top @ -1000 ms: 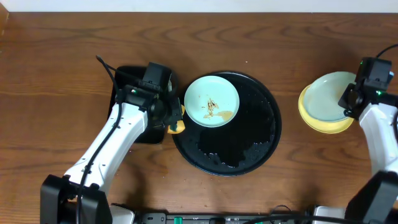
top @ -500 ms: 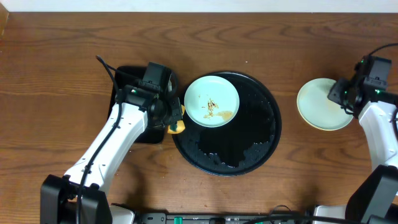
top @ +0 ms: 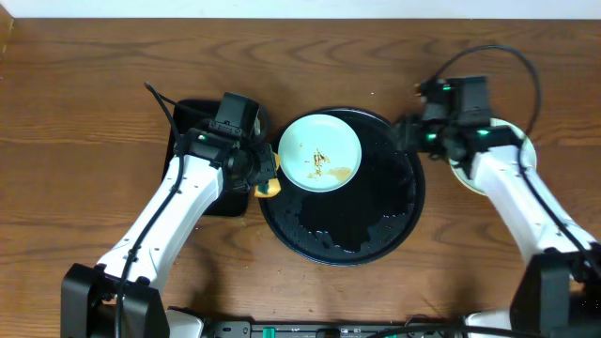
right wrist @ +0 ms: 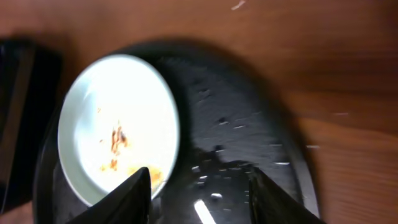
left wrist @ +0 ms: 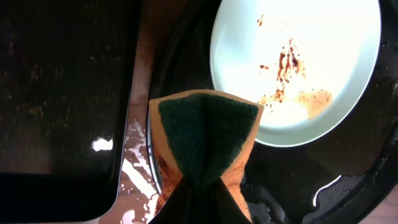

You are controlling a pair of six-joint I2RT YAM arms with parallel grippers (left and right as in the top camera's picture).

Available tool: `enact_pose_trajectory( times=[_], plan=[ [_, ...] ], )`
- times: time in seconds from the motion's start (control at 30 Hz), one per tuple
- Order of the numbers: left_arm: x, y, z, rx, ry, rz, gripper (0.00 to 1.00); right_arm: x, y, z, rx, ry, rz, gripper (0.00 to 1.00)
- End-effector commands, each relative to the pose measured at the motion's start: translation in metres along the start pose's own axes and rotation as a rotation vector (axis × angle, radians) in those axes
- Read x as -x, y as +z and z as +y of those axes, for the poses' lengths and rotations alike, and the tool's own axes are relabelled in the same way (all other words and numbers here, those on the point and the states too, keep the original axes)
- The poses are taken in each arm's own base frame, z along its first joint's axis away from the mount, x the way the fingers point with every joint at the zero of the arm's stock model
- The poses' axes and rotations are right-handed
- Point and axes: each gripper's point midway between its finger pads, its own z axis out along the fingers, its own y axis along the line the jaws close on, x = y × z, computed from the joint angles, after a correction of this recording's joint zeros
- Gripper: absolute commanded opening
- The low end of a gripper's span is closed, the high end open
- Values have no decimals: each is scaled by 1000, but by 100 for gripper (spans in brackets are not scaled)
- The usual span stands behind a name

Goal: Clean dirty plates on tray and stack at the side
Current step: 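Move the right gripper back and grip the remaining light-blue plate rim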

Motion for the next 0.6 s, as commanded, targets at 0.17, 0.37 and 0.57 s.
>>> enact_pose_trajectory(
  times=[0.17, 0.37, 0.57],
  plan=[
    [10, -7, -2, -3, 19, -37, 8, -52, 71, 24, -30, -48, 169, 44],
    [10, -7, -2, -3, 19, -37, 8, -78, 97, 26, -42, -65, 243, 26],
    [15, -7, -5, -15, 23, -58, 8, -87, 101, 20, -75, -34, 274, 7]
  ],
)
